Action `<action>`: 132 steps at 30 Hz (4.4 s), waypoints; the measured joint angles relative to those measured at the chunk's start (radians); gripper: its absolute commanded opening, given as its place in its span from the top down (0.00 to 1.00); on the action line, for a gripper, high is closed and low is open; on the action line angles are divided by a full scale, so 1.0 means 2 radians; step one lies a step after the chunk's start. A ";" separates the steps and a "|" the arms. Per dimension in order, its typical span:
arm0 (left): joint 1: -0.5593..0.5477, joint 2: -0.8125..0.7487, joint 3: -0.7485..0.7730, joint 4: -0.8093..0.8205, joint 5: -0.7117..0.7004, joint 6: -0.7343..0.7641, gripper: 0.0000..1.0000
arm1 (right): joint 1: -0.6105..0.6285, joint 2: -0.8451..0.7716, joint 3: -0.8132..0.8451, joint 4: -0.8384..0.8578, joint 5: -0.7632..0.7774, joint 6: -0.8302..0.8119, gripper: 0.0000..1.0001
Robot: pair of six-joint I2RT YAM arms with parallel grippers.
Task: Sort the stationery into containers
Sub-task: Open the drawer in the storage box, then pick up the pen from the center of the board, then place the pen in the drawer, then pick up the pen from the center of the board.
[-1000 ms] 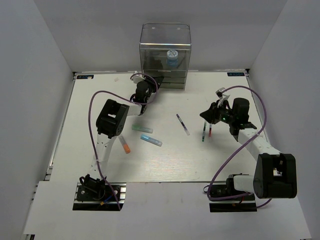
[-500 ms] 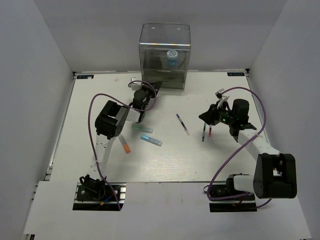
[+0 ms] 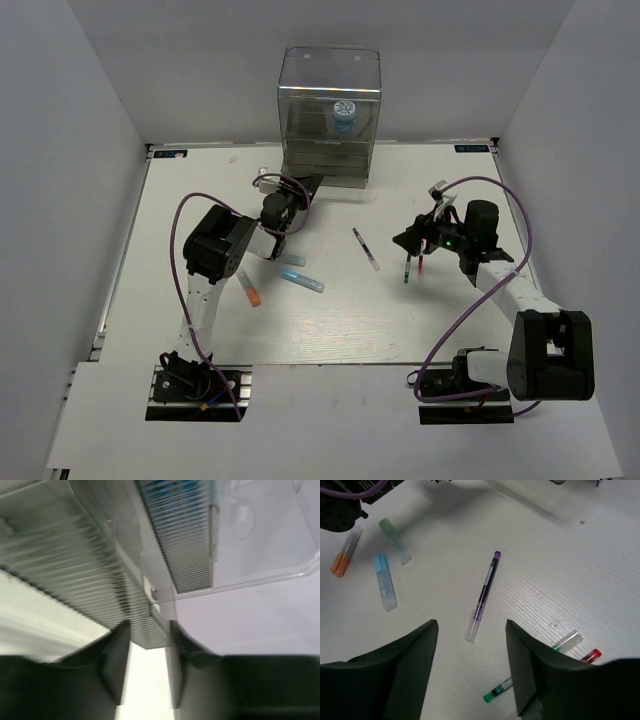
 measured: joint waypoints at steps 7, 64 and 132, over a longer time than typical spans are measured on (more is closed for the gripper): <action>-0.002 -0.023 -0.030 -0.027 0.008 0.006 0.19 | 0.009 0.003 0.005 -0.031 -0.018 -0.028 0.27; 0.009 -0.738 -0.189 -0.925 -0.206 0.343 0.07 | 0.421 0.349 0.322 -0.244 0.241 -0.197 0.28; 0.006 -0.597 -0.321 -0.850 -0.092 0.166 0.08 | 0.255 0.434 0.549 -0.144 0.355 -0.453 0.57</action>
